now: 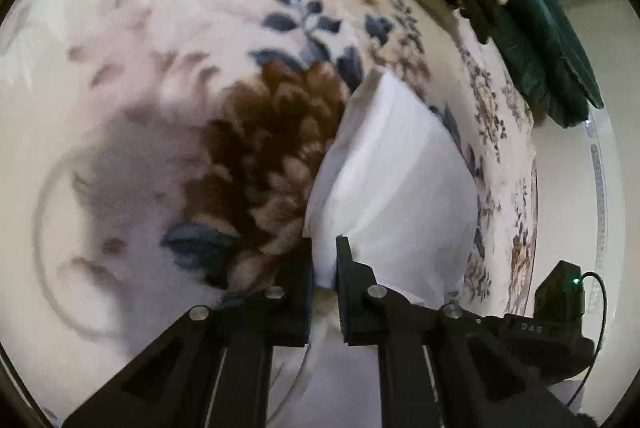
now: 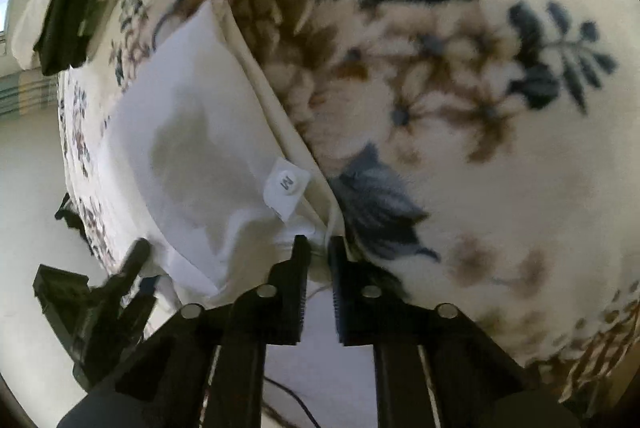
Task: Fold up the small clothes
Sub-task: 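Fold the T-shirt over again and release it with both grippers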
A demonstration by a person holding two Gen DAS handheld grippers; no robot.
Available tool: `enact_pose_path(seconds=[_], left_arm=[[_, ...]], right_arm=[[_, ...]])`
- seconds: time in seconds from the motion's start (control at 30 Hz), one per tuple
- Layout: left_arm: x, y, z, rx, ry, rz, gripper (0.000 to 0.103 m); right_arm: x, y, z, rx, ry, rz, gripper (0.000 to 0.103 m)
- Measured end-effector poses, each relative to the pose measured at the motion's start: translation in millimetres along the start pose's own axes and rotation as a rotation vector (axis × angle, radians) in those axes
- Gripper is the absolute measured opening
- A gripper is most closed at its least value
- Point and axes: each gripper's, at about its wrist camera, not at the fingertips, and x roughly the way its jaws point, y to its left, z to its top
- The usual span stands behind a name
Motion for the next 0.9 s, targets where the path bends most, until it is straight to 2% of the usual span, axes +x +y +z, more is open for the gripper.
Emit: enact_pose_path(seconds=[0.1,0.13,0.17,0.23,0.3,0.33,0.37,0.4,0.43,0.47,0.5,0.53,0.7,0.8,0.9], left_arm=[[-16.4,-3.3,-6.4,0.005,-0.029,-0.026,0.007],[-21.7,-1.5,-8.1,0.0,-0.039,-0.029,0.007],[-24.6,0.2,-9.1,-0.005,-0.043,-0.032,0.007],[-17.0,3.6,-7.6,-0.002,-0.013,-0.02,0.008],[-9.9,8.8,-9.9,-0.02,0.052,-0.006,0.013],[-9.2,8.8,-12.2,-0.025,0.068,-0.012,0.03],[-12.1,8.8,-16.6,-0.026,0.086,-0.024,0.053],[-20.6,9.7,-24.4,-0.025,0.091,-0.052,0.062],[-28.1,11.0,-30.5,-0.026,0.09,-0.068,0.067],[-37.3,13.2,-39.3,-0.028,0.092,-0.09,0.067],[-45.4,16.6,-49.2,-0.033,0.106,-0.096,0.067],[-51.2,19.8,-57.7,-0.041,0.118,-0.092,0.067],[-67.9,49.6,-124.5,-0.076,0.212,-0.04,0.067],[-58.0,69.4,-168.2,-0.085,0.3,0.0,0.067],[-40.6,82.9,-197.4,-0.105,0.366,0.006,0.067]], right_arm=[[-17.2,-5.3,-9.7,-0.016,-0.047,0.001,0.007],[-20.6,-6.5,-11.7,-0.022,-0.057,-0.005,0.0],[-26.6,-8.9,-12.7,-0.026,-0.071,-0.019,0.0],[-27.5,-11.0,-11.5,-0.048,-0.055,-0.041,0.0],[-30.0,-19.1,-8.2,-0.031,-0.032,-0.042,0.0],[-28.0,-21.5,-5.9,-0.02,-0.01,-0.031,0.001],[-26.6,-23.8,-4.3,-0.013,0.025,-0.009,0.001],[-27.9,-26.6,-5.2,-0.01,0.057,0.018,0.002],[-26.9,-25.4,-6.2,-0.017,0.073,0.038,0.01],[-30.6,-27.5,-9.9,-0.023,0.083,0.053,0.019],[-32.2,-29.1,-14.0,-0.025,0.091,0.065,0.043],[-36.7,-35.0,-21.2,-0.023,0.104,0.083,0.06],[-36.0,-76.5,-67.9,-0.012,0.228,0.121,0.061],[-22.3,-99.8,-97.4,-0.029,0.3,0.105,0.061],[2.2,-125.1,-130.0,-0.023,0.392,0.114,0.061]])
